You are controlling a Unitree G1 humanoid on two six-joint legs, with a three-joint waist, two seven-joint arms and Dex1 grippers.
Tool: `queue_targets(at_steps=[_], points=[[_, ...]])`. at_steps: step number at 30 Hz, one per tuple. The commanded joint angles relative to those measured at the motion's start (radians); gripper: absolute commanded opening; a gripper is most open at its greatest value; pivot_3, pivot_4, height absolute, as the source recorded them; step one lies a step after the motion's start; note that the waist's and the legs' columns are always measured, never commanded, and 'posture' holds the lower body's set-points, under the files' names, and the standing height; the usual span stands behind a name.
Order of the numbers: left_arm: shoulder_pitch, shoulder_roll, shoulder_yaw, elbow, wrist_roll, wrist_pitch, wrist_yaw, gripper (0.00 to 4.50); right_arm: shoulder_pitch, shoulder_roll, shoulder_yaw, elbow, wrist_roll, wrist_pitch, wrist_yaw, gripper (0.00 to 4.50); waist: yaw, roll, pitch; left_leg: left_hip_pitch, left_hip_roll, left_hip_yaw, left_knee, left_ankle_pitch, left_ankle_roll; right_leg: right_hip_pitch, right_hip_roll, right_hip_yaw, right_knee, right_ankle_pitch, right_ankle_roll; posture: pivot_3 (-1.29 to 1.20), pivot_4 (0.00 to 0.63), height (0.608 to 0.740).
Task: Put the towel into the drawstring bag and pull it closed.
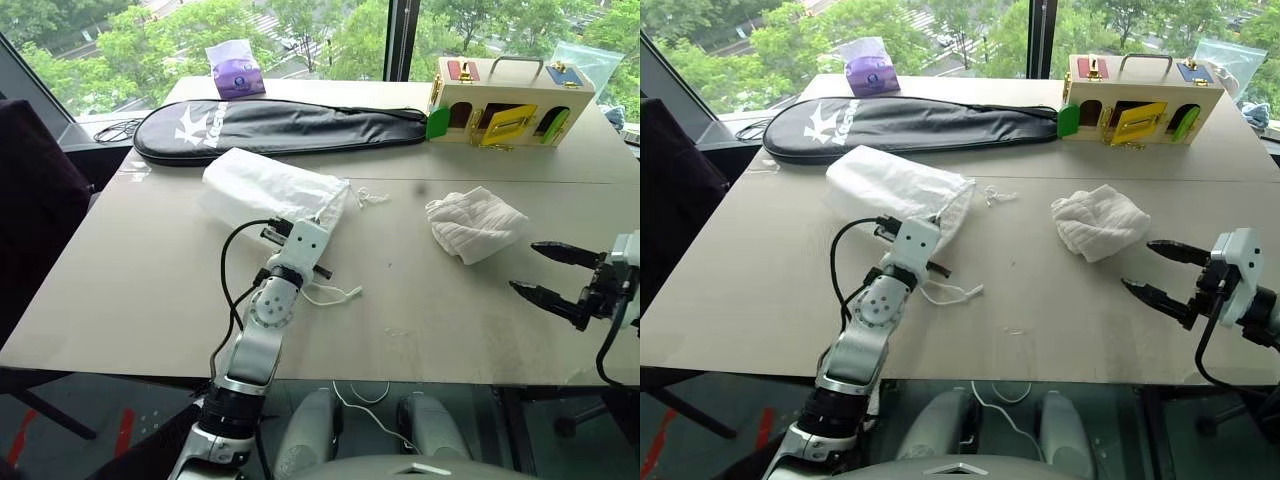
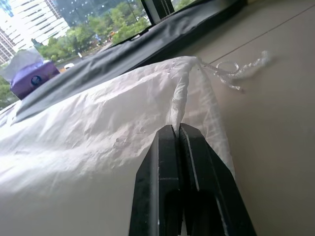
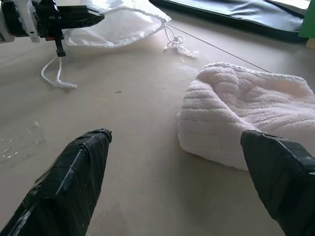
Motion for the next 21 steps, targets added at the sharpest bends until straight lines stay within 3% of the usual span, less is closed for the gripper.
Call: queue_targets(at_steps=[1, 8, 11, 21], points=[[-0.012, 0.032, 0.036, -0.068, 0.018, -0.144, 0.029, 0.04, -0.019, 0.003, -0.006, -0.018, 0.013, -0.007, -0.001, 4.5, 0.0, 0.0, 0.0, -0.001, 0.0, -0.001, 0.0, 0.0, 0.0, -0.001, 0.0, 0.0, -0.001, 0.0, 0.0, 0.0, 0.15, 0.74], [0.018, 0.075, 0.125, -0.06, -0.045, -0.336, 0.027, 0.04, -0.093, 0.031, 0.001, -0.006, 0.024, 0.021, -0.057, 4.5, 0.0, 0.001, 0.0, -0.008, 0.0, -0.005, 0.0, 0.0, 0.0, -0.004, -0.002, -0.001, -0.004, 0.003, 0.004, 0.0, 0.15, 0.74], [0.005, 0.116, 0.131, -0.029, -0.071, -0.406, -0.027, 0.04, -0.152, 0.037, 0.023, 0.045, -0.04, 0.016, -0.128, 4.5, 0.0, 0.001, 0.0, -0.008, 0.0, -0.006, 0.0, 0.0, 0.0, -0.004, -0.001, -0.002, -0.004, 0.003, 0.004, 0.0, 0.15, 0.74], [-0.123, 0.12, 0.142, 0.08, -0.237, -0.341, -0.2, 0.04, -0.514, 0.084, 0.085, 0.41, -0.063, 0.271, -0.32, 4.5, -0.001, 0.002, 0.0, -0.009, -0.002, -0.006, 0.001, 0.0, 0.0, -0.004, 0.0, -0.009, -0.004, 0.003, 0.004, 0.0, 0.15, 0.74]])
